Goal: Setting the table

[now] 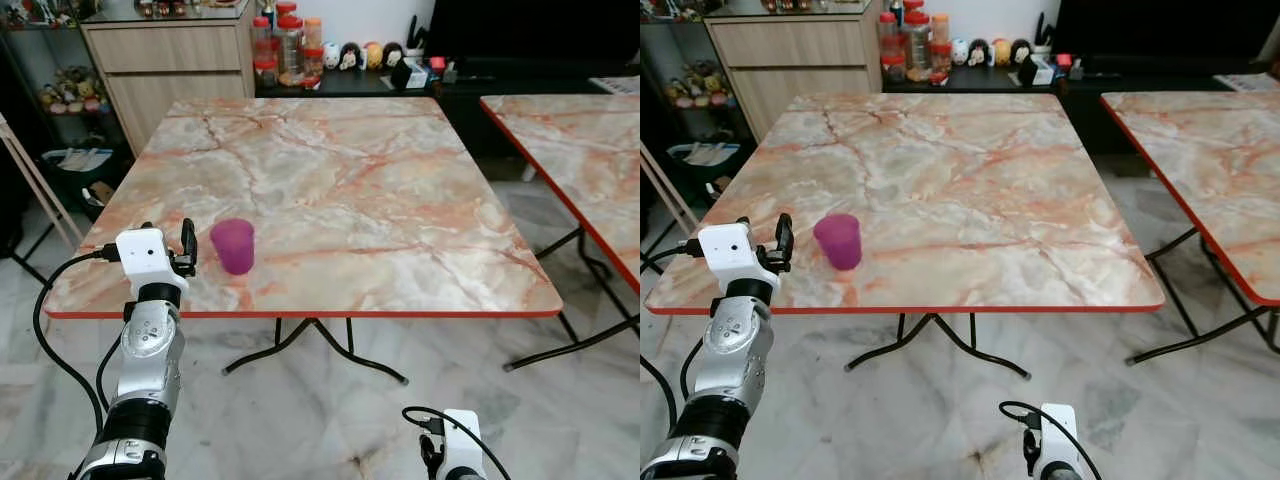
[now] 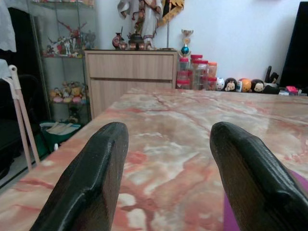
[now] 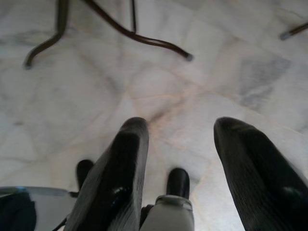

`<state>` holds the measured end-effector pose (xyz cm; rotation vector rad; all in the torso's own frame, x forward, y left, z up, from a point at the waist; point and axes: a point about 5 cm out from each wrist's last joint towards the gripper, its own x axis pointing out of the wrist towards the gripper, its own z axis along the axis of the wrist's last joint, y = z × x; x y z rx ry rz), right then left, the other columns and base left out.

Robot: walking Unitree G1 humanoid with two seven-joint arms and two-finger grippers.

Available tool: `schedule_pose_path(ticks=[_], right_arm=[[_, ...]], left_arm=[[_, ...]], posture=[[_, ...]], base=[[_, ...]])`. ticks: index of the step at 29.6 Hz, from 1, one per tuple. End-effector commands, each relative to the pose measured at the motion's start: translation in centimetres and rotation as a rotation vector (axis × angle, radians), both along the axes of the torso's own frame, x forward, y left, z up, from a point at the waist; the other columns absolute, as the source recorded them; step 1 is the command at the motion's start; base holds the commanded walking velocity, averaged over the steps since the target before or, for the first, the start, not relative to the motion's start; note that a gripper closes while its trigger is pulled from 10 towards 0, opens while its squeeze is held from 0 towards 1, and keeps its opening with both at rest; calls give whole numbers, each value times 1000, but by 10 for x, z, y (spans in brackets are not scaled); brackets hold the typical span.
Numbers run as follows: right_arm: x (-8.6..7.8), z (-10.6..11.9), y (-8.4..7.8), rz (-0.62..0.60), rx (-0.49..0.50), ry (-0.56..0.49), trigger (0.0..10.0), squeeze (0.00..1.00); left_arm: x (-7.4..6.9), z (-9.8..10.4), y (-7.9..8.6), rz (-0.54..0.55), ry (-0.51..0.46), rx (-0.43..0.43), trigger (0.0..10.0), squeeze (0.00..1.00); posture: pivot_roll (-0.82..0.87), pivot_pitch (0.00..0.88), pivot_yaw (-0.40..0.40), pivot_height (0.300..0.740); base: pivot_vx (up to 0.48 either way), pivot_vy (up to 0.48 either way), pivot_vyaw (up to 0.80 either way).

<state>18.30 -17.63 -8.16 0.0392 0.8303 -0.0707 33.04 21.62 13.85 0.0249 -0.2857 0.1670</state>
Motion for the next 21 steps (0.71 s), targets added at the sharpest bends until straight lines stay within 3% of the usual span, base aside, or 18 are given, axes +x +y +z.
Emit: schedule_pose_path(ticks=[1,11,21], right_arm=[[0,0,-3,-13,-4,-2,10000,0],[1,1,-4,-14,-5,-3,10000,0],[1,0,-1,-25,3,2,10000,0]], left_arm=[[3,7,-6,-27,-14,20,10000,0],[6,17,-9,-48,-38,20,10000,0],[8,23,-12,-63,-53,28,10000,0]], posture=[[-10,0,15,740],[-12,0,22,740],[-9,0,25,740]], base=[[0,0,0],[0,0,0],[342,0,-86]])
